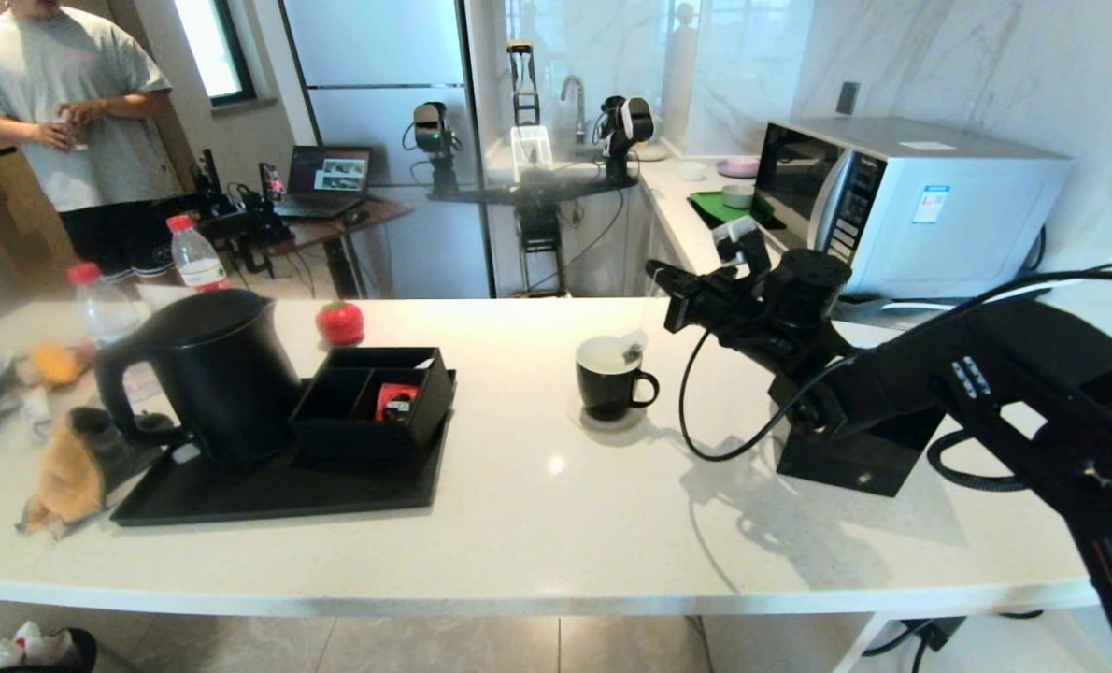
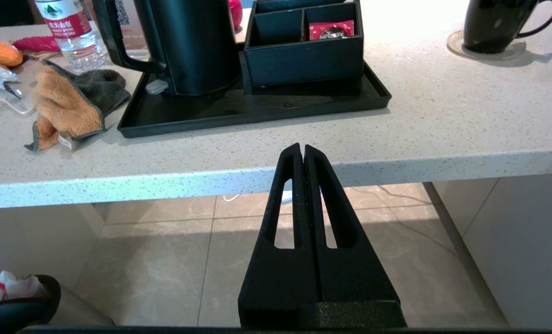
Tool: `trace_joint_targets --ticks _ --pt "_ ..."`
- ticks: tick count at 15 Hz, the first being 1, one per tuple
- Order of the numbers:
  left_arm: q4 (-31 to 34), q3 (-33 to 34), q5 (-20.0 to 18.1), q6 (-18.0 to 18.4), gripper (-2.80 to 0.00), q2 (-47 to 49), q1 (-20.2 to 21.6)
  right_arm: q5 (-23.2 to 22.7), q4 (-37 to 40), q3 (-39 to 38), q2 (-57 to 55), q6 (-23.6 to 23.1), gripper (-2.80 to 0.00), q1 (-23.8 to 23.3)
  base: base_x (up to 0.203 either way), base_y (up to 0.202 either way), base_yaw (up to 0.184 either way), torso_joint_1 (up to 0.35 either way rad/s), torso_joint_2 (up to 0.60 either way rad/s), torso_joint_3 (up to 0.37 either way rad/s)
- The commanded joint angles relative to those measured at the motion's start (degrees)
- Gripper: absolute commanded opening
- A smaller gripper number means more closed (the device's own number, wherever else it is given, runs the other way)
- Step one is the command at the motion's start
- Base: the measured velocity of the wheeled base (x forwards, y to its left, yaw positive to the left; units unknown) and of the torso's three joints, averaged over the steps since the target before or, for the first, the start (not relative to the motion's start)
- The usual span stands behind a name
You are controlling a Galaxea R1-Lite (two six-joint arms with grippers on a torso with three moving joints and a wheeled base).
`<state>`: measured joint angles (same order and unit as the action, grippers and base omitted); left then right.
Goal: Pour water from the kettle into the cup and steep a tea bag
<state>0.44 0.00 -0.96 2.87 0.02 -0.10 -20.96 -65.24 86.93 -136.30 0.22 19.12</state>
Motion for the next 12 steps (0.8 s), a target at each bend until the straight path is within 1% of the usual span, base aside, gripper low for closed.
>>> trace_joint_targets --ticks 1,12 --pt "0.0 0.0 0.0 0.03 -2.8 -0.02 0.01 -0.13 -0.15 0.17 -0.1 0.04 -2.8 -0.22 0.0 0.0 0.0 0.0 0.0 0.0" --pt "0.0 0.0 0.0 0.03 -2.8 -0.02 0.01 -0.22 0.71 0.78 -0.19 -0.04 -2.8 0.92 0.0 0.0 0.0 0.0 0.0 0.0"
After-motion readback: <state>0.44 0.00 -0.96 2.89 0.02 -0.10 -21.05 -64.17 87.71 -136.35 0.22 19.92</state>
